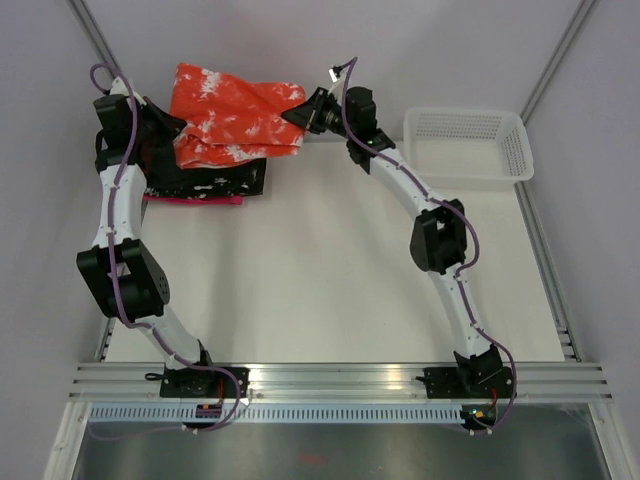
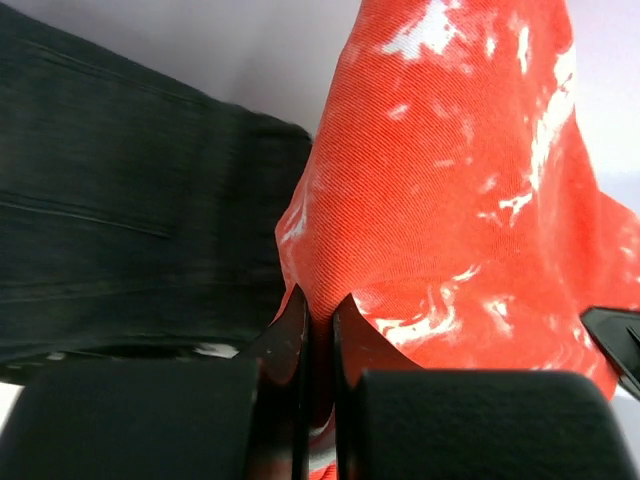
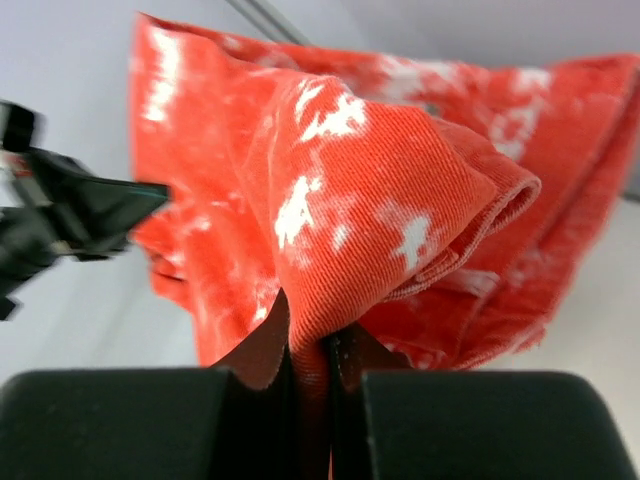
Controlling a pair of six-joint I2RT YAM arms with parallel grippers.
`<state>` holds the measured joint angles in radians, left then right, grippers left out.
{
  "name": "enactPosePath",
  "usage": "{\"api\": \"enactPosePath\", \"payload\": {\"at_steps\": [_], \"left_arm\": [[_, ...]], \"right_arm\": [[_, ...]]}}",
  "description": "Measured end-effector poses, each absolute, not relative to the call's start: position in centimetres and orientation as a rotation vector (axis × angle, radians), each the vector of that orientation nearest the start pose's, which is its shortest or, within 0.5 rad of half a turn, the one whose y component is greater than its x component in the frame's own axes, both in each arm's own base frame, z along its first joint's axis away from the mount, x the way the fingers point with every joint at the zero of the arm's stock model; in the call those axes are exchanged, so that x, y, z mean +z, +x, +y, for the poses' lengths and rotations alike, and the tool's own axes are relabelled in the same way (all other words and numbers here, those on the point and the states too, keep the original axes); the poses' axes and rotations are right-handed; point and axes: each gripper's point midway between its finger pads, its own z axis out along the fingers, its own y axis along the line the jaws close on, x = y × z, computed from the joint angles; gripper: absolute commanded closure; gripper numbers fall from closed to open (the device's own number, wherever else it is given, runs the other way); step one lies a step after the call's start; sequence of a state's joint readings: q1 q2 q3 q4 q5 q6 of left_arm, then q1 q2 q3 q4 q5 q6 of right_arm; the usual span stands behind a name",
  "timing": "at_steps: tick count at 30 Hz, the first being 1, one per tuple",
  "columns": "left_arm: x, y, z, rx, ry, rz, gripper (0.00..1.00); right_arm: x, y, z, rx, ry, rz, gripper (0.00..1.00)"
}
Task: Fold and stack the trousers
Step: Neatly place the folded trousers to the corner
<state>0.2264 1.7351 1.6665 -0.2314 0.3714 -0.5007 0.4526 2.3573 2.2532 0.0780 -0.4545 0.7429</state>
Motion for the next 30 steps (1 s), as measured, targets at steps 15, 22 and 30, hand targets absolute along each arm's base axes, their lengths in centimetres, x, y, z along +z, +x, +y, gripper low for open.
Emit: {"api": "enactPosePath", "payload": {"at_steps": [15, 22, 30], "left_arm": [[25.5, 54.9, 16.2, -0.426, -0.746, 1.88, 0.98], [23.5, 56.0, 17.0, -0.435, -0.785, 1.894, 0.98], [20.1, 57.4, 17.4, -0.464, -0.831, 1.918, 0.98]], "right_arm": [[26.1, 54.8, 51.1, 1.456, -0.044, 1.569, 1.0], [23.4, 55.9, 51.5, 1.423, 0.007, 1.571, 1.0], [21.9, 56.2, 51.9, 1.408, 0.03, 1.573, 0.99]]}}
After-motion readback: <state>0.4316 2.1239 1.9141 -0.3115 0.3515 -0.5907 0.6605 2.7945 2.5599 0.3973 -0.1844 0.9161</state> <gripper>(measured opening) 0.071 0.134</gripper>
